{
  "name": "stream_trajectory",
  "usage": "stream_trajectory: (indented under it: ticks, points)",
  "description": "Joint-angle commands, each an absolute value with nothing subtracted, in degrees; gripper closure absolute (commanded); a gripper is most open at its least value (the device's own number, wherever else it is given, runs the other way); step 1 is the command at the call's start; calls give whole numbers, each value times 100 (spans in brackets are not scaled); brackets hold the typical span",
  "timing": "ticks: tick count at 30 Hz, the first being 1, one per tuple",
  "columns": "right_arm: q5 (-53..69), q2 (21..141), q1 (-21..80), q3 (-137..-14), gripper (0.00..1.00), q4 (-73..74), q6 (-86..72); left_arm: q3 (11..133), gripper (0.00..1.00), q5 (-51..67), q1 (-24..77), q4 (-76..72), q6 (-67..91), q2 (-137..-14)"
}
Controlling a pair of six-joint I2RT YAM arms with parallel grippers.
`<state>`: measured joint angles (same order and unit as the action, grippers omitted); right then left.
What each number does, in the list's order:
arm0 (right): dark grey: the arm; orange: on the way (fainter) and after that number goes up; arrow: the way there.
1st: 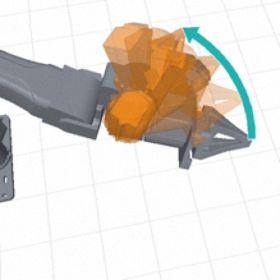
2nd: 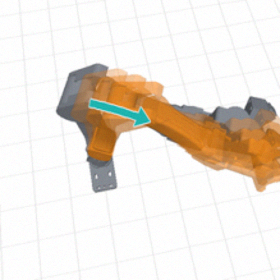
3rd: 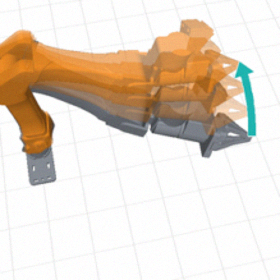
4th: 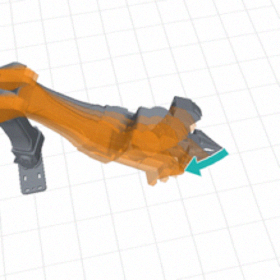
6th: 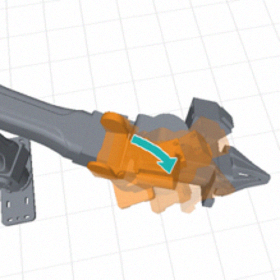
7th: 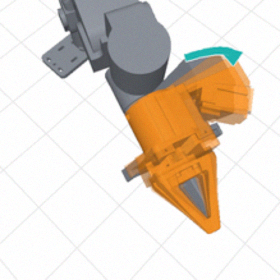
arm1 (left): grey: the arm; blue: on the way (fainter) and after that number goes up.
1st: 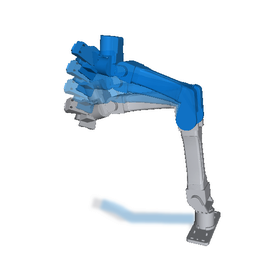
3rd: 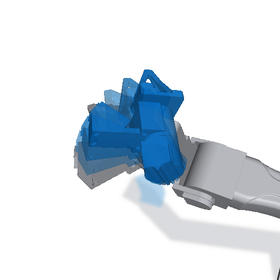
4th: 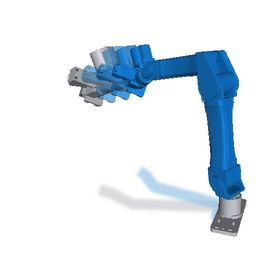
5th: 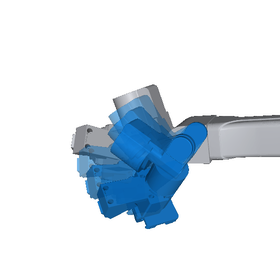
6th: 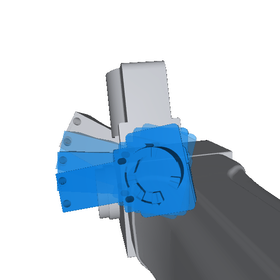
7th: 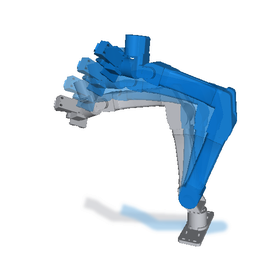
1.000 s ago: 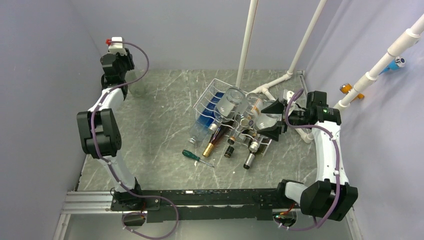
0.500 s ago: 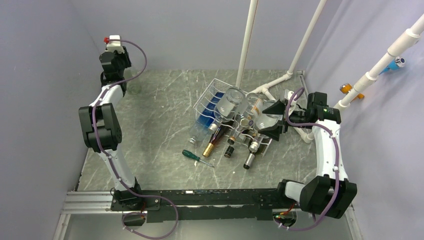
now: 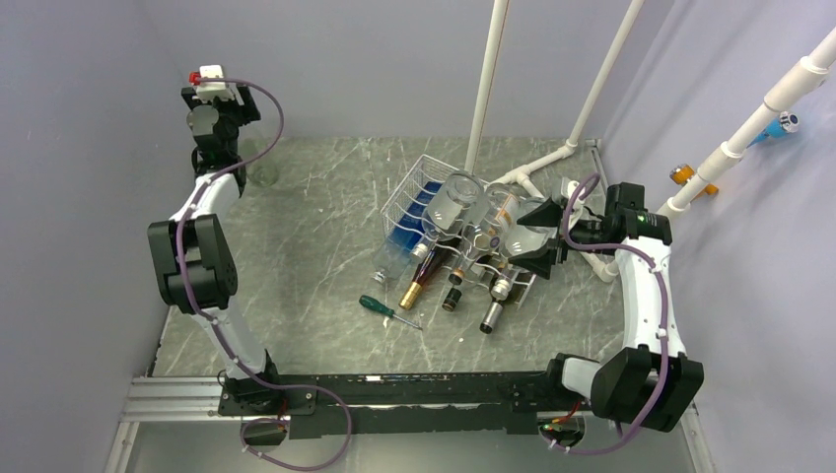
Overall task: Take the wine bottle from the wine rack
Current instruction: Place the wine bottle at the corner of the board.
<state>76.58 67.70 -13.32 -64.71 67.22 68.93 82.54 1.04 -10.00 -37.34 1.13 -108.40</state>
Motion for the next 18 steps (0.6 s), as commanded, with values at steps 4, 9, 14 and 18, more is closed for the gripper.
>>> stream_trajectory:
  ticks: [4, 9, 14, 18]
  points:
    - [7918, 6520, -1362, -6378, 0, 6597, 7046, 7566, 8, -272, -996, -3860, 631, -9605]
    - [7902, 6375, -1362, -6319, 0, 6552, 7033, 6801, 1, -370, -1002, -3148, 1477, -8502]
    - [7934, 6122, -1364, -6150, 0, 6371, 6841, 5874, 1, -75, -1001, -2392, 2185, -7201]
    - [7929, 5873, -1371, -5983, 0, 6087, 6561, 5182, 0, 419, -1001, -1700, 2334, -6190]
